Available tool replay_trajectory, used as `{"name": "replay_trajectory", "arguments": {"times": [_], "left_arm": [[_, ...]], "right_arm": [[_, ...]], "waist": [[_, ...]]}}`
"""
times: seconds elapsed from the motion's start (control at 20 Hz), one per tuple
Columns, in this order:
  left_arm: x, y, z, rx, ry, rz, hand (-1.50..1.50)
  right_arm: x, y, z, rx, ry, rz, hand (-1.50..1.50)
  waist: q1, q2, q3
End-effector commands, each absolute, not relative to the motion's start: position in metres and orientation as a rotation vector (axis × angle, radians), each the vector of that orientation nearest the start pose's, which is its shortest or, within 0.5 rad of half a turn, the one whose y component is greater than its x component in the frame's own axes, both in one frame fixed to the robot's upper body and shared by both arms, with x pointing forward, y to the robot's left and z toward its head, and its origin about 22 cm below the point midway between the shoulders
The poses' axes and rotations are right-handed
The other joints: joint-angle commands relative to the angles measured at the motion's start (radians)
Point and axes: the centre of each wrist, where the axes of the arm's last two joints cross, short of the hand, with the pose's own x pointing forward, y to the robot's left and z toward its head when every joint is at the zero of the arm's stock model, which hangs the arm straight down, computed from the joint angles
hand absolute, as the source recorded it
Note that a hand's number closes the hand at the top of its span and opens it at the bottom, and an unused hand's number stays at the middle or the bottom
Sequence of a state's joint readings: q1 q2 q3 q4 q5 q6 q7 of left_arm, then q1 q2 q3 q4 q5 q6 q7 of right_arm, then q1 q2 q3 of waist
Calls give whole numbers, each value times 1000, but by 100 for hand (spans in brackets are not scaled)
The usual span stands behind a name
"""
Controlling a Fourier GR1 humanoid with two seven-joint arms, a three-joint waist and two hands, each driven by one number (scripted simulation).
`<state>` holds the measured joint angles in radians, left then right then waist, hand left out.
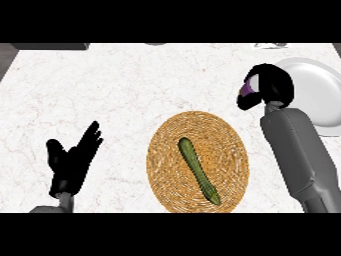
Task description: Pick the can from the placemat and place it in the plate
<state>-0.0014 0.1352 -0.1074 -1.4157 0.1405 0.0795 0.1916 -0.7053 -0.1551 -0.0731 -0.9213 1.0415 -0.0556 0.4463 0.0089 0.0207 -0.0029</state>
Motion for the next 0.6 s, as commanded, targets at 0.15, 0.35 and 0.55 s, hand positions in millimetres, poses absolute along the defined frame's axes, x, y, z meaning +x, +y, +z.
{"name": "replay_trajectory", "arguments": {"times": [0.15, 0.35, 0.55], "left_arm": [[243, 233, -27, -19, -1230, -72, 0], [247, 228, -23, -39, -1244, -95, 0], [249, 217, -24, -56, -1229, -85, 0]], "right_arm": [[427, -211, 126, -1437, -1010, 105, 150], [435, -216, 143, -1558, -965, -198, 150], [439, -214, 142, -1617, -938, -397, 150]], "waist": [[77, 16, -4], [97, 25, -2], [93, 22, 0]]}}
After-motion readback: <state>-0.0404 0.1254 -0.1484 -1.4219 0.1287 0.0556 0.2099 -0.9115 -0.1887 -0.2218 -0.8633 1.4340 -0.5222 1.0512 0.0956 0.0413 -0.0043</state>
